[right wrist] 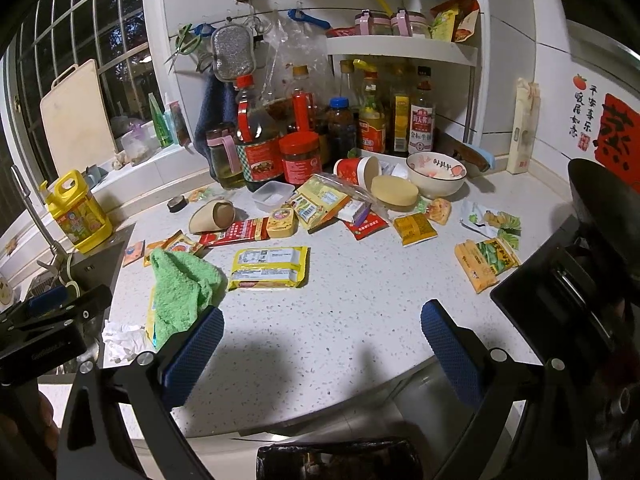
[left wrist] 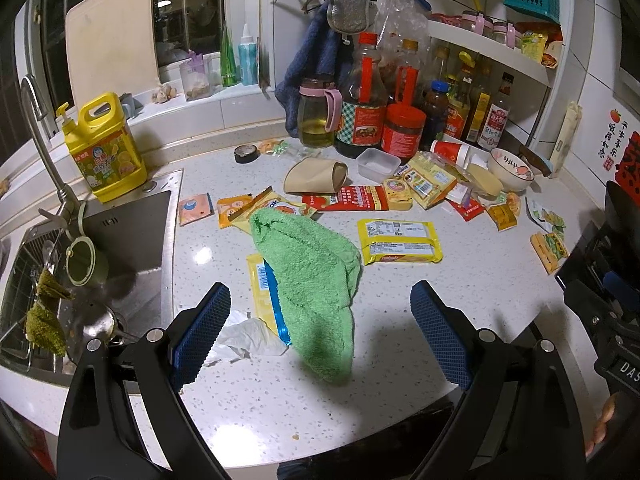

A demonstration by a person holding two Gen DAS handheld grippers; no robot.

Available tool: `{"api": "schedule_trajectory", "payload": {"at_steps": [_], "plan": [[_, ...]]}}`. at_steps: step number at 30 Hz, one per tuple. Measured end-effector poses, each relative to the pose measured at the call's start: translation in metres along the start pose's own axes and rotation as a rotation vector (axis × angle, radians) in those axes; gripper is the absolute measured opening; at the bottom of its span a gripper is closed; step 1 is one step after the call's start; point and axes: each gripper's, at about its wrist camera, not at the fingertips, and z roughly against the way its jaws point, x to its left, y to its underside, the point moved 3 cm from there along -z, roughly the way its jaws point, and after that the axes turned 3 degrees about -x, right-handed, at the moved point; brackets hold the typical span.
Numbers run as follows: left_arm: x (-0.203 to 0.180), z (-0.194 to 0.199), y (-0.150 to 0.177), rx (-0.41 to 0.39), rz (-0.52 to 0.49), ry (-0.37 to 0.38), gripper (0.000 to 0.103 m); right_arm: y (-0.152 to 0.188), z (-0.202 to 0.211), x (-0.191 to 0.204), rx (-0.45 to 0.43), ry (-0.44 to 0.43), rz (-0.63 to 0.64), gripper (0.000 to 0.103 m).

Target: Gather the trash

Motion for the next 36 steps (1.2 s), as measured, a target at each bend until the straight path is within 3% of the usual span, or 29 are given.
{"api": "schedule_trajectory", "payload": {"at_steps": [36], "plan": [[0.0029,-0.0012,0.0032,0.010,0.000,0.002,0.089,0.0035,-0.0051,-0.0019,0.009,0.011,-0.012,0.098]]}}
